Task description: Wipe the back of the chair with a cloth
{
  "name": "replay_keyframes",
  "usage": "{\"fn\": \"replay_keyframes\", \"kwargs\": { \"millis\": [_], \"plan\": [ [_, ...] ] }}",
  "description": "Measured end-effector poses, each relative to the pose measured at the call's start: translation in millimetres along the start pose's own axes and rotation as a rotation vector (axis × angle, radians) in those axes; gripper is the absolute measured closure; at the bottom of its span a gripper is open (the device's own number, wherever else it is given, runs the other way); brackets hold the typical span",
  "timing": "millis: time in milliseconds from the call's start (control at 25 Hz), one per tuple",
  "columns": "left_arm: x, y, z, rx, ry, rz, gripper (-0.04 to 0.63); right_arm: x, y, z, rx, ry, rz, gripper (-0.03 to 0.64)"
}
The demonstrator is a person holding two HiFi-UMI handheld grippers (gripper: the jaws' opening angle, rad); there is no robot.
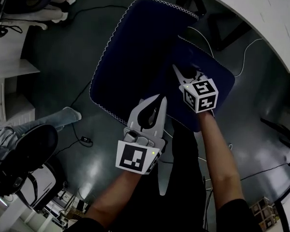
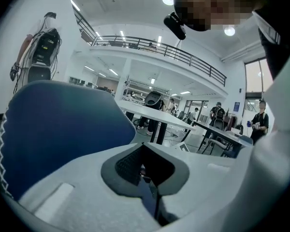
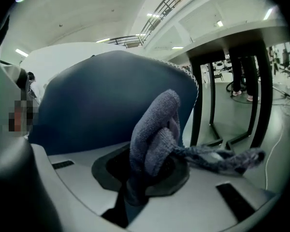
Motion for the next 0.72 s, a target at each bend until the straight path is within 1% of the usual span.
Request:
{"fn": "replay_keyframes", "kwargs": {
  "millis": [160, 320, 480, 720],
  "plan": [
    [19, 2, 2, -0.006, -0.024, 0.007, 0.586, 8, -32, -46, -0.042, 0.076, -0.044, 0.543],
    [31, 7, 18, -0.021, -0.060, 0.022, 0.586, 25, -49, -66, -0.080, 0.126, -0.070, 0.543],
    [36, 8, 33, -0.029, -0.087, 0.023, 0.586, 49, -46, -60, -0.105, 0.102, -0.050, 0.543],
    [19, 11, 46, -0.034, -0.103, 0.021, 0.586, 65, -38, -22, -0.128, 0.038, -0.035, 0.543]
  ]
}}
Point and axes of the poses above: the fingertips, and each gripper's own axes: x forward along the fingers, z to its left, y out of its underside, the point moved 1 cm from there along -x, backward along the fingers, and after that the axes turned 3 degrees about -x, right-handed, at the moved point
